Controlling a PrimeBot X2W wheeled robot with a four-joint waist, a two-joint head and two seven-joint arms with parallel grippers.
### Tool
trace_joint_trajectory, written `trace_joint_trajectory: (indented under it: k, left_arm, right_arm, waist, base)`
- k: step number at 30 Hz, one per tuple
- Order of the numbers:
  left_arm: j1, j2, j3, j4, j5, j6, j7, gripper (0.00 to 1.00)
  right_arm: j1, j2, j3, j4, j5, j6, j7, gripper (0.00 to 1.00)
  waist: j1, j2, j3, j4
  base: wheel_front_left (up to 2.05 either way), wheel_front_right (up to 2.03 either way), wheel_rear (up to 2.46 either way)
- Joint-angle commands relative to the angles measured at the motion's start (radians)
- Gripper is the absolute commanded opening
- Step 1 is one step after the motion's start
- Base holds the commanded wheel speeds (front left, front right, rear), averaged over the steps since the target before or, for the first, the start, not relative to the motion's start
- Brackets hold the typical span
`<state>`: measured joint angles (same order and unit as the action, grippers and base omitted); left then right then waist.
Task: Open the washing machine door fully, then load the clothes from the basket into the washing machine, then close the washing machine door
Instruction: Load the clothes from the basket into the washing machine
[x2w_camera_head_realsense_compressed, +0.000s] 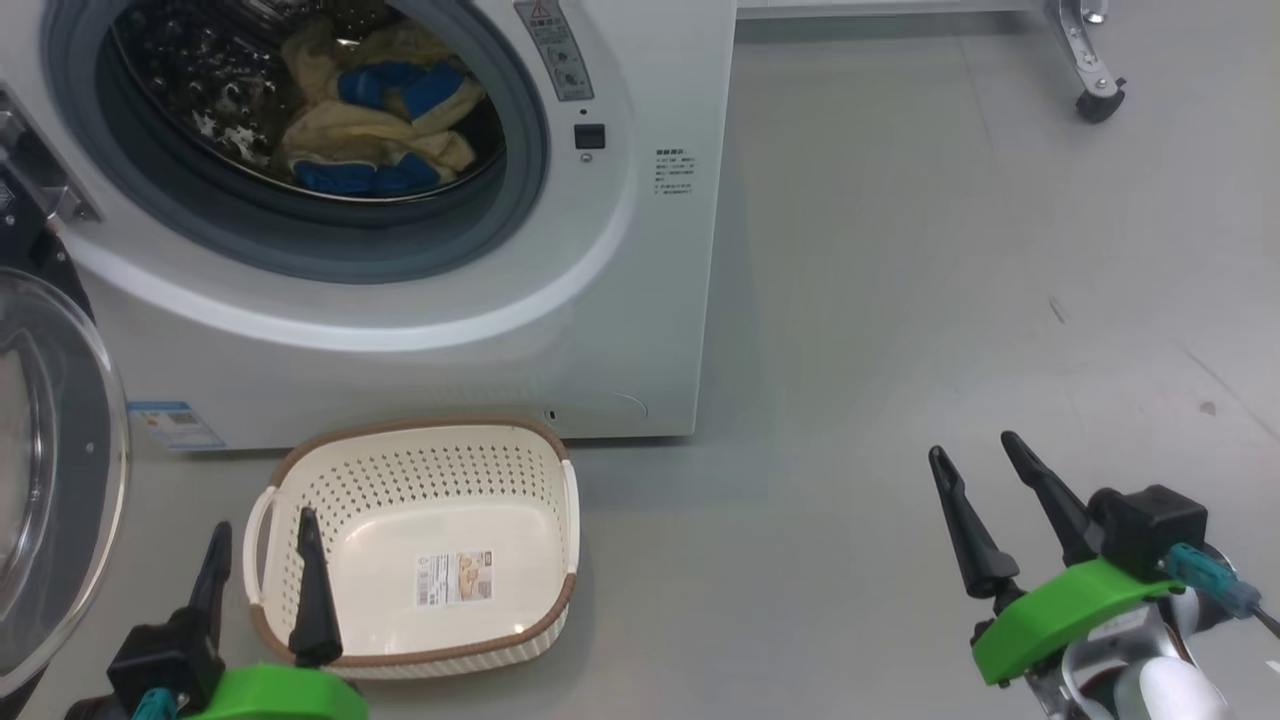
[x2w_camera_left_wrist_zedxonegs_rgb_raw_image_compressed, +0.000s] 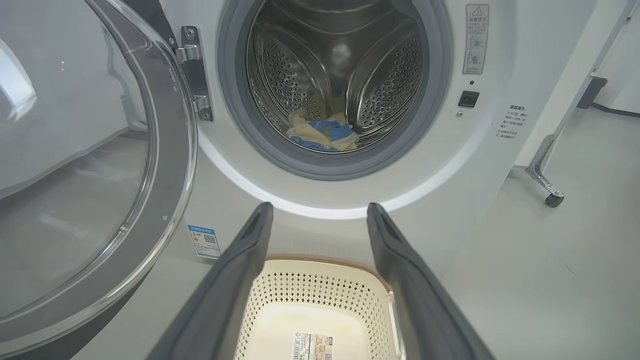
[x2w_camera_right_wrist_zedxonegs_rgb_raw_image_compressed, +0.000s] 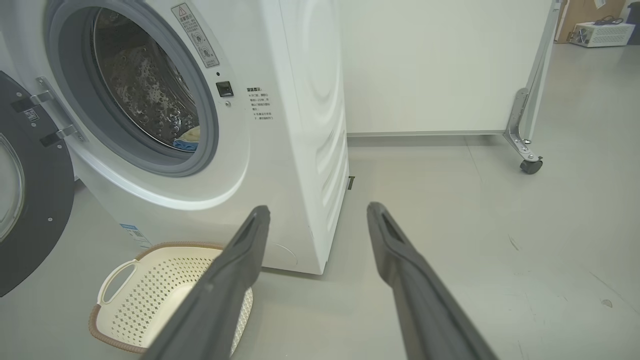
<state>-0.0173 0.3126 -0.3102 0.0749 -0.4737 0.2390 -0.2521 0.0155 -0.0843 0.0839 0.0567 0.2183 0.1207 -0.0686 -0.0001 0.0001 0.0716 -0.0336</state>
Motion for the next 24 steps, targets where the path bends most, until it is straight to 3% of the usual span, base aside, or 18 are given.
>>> trace_joint_trajectory:
  k: [1,24]
  left_arm:
    - [-0.030,0.013,0.044,-0.035,0.012,0.008,-0.010,1.00]
    - [-0.013,0.005,0.033,-0.041,0.031,0.003,-0.010,1.00]
  right_arm:
    - [-0.020,-0.003,0.013,-0.040,-0.011,0.010,0.001,1.00]
    - [0.015,0.008,0.005,-0.073,-0.017,0.010,0.027,1.00]
  waist:
    - [0.0001,-0.0001,-0.010,0.004]
    - [0.0001,-0.0001,-0.041,0.006]
  base:
    - [0.00,0.00,0.00]
    - [0.00,0.00,0.00]
